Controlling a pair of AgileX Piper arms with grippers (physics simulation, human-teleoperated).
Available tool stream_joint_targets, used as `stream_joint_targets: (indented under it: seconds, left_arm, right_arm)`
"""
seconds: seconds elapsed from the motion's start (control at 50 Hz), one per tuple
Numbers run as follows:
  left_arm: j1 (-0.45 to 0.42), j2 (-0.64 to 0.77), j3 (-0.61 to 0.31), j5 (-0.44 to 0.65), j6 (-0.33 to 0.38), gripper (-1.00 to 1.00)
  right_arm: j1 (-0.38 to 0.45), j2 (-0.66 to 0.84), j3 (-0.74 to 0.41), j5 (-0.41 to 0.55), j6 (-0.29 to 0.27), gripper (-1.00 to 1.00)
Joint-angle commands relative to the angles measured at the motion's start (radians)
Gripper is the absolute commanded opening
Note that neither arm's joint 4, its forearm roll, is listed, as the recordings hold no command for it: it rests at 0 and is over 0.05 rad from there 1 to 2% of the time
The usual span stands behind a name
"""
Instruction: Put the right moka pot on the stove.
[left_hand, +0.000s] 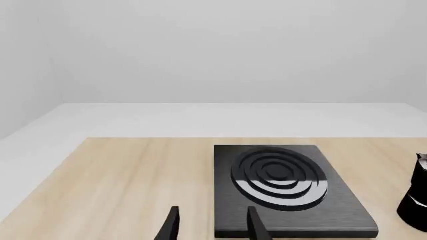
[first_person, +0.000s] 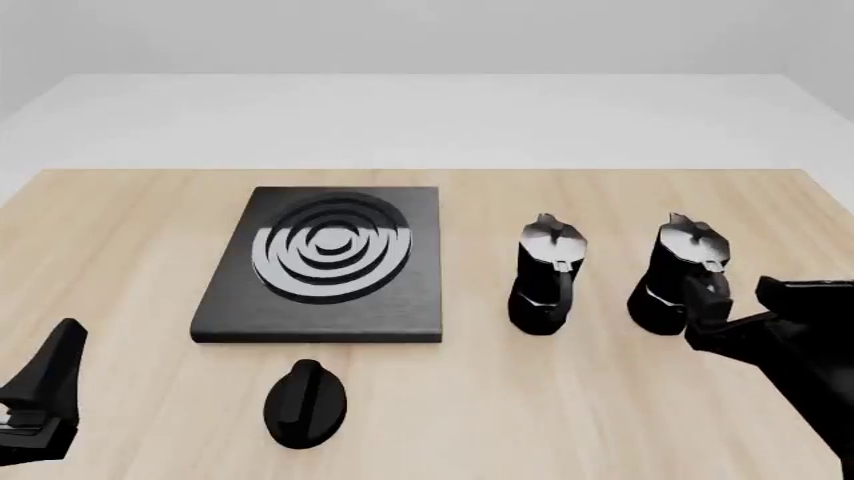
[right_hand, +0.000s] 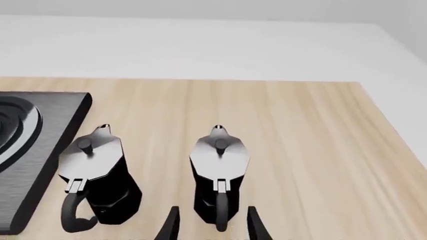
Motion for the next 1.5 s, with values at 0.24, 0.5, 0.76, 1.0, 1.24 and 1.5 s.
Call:
stream_joint_targets:
  seconds: [0.24, 0.5, 0.76, 1.0, 1.24, 1.5]
  left_arm:
    - [0.000, 0.000, 0.000, 0.000, 0.000, 1.00]
    - [0.000, 0.000, 0.000, 0.000, 0.000, 1.00]
    - [0.000, 0.000, 0.000, 0.000, 0.000, 1.00]
    - [0.000, 0.000, 0.000, 0.000, 0.000, 1.00]
    - [0.000, 0.000, 0.000, 0.000, 0.000, 1.00]
    - [0.000, 0.000, 0.000, 0.000, 0.000, 1.00]
  right_arm:
    - [-0.001, 0.249, 0.022, -0.229, 0.018, 1.00]
    - [-0.006, 0.353, 0.022, -0.314, 0.025, 1.00]
    - [0.001, 0.426, 0.004, -0.362, 0.035, 1.00]
    - [0.006, 0.480, -0.037, -0.368, 0.029, 1.00]
    - [-0.001, 0.438, -0.076, -0.303, 0.019, 1.00]
    - [-0.014, 0.252, -0.073, -0.207, -0.004, -1.00]
